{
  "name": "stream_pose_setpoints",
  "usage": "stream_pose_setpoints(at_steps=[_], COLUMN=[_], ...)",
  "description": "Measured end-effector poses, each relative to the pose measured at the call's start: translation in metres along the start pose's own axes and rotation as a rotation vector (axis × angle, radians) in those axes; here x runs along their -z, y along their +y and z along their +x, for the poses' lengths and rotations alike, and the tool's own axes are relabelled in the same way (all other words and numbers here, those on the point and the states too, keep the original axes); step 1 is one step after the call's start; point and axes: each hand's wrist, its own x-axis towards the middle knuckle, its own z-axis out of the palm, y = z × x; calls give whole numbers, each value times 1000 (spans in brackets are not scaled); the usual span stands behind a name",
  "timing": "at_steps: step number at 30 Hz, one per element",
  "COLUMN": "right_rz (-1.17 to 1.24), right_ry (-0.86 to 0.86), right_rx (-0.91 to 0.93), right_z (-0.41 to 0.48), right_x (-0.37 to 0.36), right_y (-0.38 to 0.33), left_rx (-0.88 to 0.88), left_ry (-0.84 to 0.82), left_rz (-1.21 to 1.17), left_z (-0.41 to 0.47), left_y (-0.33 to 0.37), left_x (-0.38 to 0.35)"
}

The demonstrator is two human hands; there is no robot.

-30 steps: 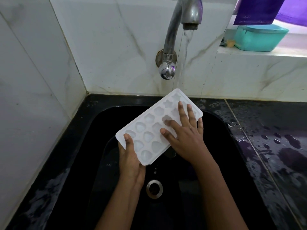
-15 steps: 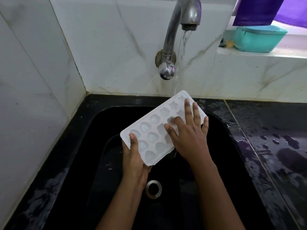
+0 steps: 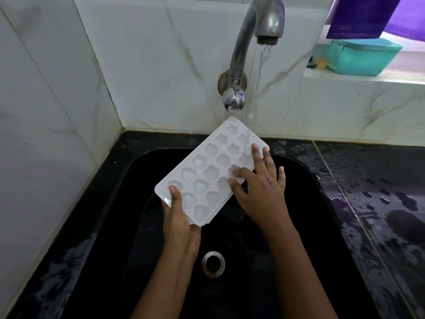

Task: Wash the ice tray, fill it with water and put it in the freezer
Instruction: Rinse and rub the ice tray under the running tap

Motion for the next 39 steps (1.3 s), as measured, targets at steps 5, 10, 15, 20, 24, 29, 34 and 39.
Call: stream_pose_setpoints(at_steps=[5,10,15,20,24,29,34,39], right_rz=[36,-22,-36,-50,-51,13,-73,8], right_ry=[-55,11,-106,-20,-26,-138,-41,-160], right_rx=[24,10,87,-9,58,47,22,70], right_z=[0,-2,-1,-1,-2,0,-3,0], right_x=[-1,2,1,5,-2,5,-1,3], right_y=[-2,0,-5,3,-1,9,2,7], left_rx=[-7,-62,-61,-62,-37,-73,-56,-104], left_ry=[-8,-34,-30,-38,-31,-13,-9,-14], left_rz=[-22,34,-27,33,-14,6,14,13], left_z=[0,0,1,-1,-2,-3,-4,0], left_y=[1,-1,1,-3,-4,-2,-6,0], left_x=[-3,-3,-3,-3,-6,-1,-7,-1])
